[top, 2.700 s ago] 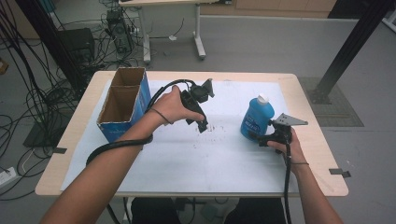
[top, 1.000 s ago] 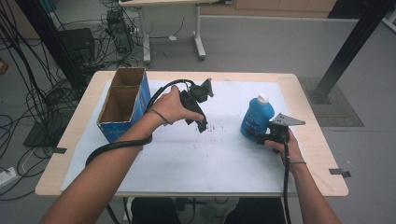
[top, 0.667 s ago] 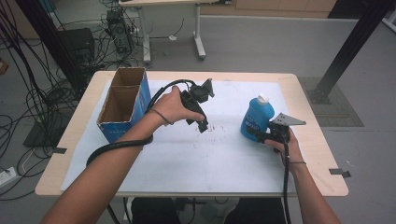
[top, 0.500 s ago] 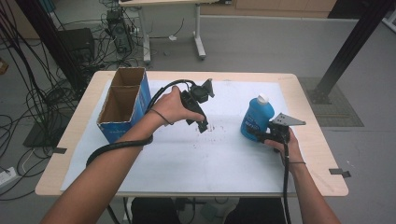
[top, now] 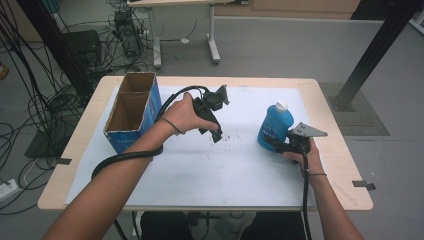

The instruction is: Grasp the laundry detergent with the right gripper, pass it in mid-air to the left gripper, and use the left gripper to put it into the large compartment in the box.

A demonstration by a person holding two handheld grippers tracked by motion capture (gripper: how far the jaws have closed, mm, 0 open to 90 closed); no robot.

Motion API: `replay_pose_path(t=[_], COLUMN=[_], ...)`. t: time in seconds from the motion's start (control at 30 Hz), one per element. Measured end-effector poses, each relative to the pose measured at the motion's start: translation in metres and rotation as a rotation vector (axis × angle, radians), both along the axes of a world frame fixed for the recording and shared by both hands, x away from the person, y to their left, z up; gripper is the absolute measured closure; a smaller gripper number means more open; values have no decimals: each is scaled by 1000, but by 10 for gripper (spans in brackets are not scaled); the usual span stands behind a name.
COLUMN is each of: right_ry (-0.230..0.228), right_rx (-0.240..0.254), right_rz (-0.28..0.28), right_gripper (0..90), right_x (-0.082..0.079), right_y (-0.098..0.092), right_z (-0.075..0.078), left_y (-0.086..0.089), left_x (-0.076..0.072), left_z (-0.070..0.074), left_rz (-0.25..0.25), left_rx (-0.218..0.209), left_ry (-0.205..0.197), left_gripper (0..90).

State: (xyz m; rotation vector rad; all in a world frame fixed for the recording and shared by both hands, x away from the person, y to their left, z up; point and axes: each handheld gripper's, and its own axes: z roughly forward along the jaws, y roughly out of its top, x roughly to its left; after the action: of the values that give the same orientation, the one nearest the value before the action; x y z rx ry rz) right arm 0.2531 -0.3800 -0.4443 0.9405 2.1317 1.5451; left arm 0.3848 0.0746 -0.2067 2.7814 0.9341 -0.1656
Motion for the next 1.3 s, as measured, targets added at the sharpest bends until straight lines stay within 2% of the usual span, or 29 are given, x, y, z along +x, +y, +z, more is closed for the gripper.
replay_pose_path(t=[0.67, 0.87, 1.2, 1.3], right_ry=[5, 20, 14, 21], right_rx=[-7, 14, 32, 37], right_rz=[11, 13, 39, 65], right_gripper=[416, 416, 415, 415], right_x=[3, 3, 2, 2], right_y=[-1, -4, -6, -7], right_z=[3, 4, 19, 25], left_y=[1, 1, 4, 4], left_x=[-2, -3, -5, -6], left_z=[9, 13, 24, 26], left_rz=[-5, -10, -26, -32], left_rx=[2, 2, -4, -6], left_ry=[-11, -14, -25, -25], left_gripper=[92, 93, 97, 97])
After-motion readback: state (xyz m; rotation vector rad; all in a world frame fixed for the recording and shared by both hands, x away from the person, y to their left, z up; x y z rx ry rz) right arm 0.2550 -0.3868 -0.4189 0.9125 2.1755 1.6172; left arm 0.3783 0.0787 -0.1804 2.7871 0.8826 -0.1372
